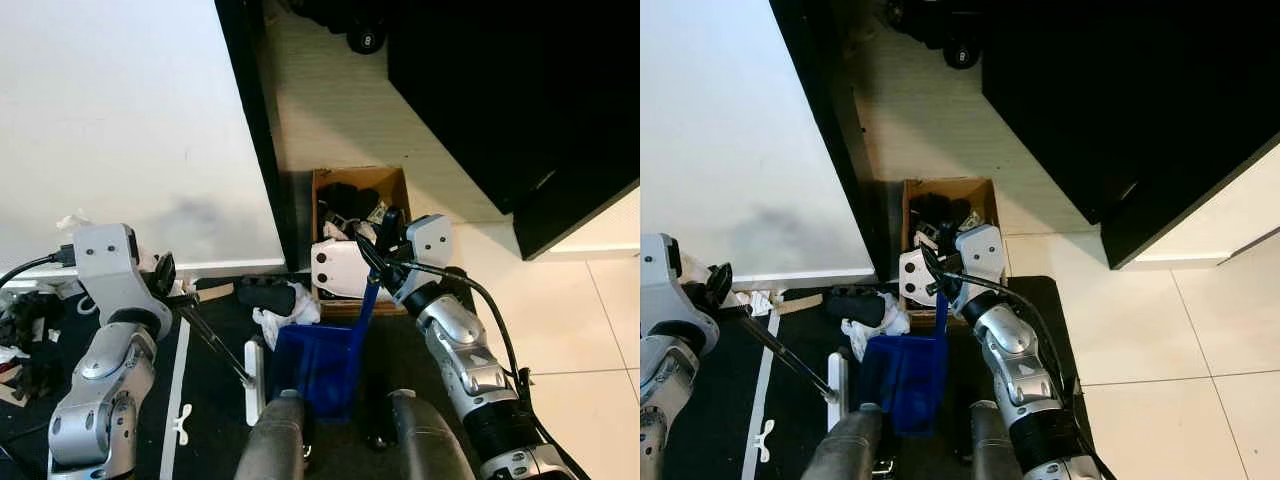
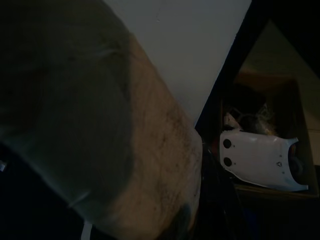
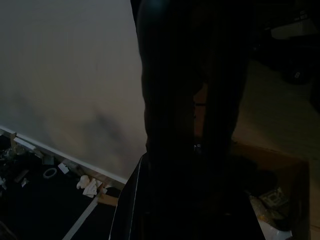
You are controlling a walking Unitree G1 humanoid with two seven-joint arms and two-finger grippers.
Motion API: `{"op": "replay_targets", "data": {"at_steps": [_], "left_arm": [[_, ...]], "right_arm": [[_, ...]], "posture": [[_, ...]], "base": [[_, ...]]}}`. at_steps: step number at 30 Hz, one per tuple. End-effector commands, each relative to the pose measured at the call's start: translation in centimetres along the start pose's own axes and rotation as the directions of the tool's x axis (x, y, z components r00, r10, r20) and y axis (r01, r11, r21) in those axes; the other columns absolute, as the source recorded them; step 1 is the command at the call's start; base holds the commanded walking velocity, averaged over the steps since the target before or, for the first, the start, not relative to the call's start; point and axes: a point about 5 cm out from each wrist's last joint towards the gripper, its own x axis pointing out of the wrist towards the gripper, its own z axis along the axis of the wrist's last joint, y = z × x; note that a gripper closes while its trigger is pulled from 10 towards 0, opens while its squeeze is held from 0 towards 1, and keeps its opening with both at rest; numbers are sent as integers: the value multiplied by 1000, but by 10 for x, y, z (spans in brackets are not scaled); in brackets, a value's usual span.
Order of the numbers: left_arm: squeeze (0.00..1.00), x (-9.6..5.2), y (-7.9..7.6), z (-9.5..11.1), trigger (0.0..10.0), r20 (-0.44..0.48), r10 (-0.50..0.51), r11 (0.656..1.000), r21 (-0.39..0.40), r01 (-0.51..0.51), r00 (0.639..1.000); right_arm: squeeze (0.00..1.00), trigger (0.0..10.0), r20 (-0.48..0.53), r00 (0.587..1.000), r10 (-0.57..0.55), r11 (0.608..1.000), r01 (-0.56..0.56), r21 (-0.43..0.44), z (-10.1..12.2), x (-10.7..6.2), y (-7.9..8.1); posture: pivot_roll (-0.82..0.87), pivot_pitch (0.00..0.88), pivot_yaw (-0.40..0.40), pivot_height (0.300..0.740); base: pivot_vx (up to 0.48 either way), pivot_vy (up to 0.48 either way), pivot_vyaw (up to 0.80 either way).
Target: Sweep floor
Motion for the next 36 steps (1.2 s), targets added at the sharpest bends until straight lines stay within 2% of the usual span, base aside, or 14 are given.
{"op": "replay_targets", "data": {"at_steps": [1,7,15,36], "left_arm": [[0,-1,2,-3,10000,4,16,1000,8,-16,1000],[0,0,9,-4,10000,11,59,997,52,-60,998],[0,0,11,-8,10000,4,66,998,22,-66,998],[0,0,13,-10,10000,7,81,997,18,-81,997]], "right_arm": [[0,10000,3,1000,4,999,-4,37,-1,-2,4],[0,10000,-2,1000,3,999,-3,38,-2,-2,3],[0,10000,-18,1000,2,999,-2,38,-7,-5,4],[0,10000,-28,1000,-2,999,3,42,-9,-5,4]], "posture": [[172,220,9,740],[172,217,10,740],[173,214,9,740],[177,222,11,740]], "base": [[0,0,0],[0,0,0],[0,0,0],[0,0,0]]}}
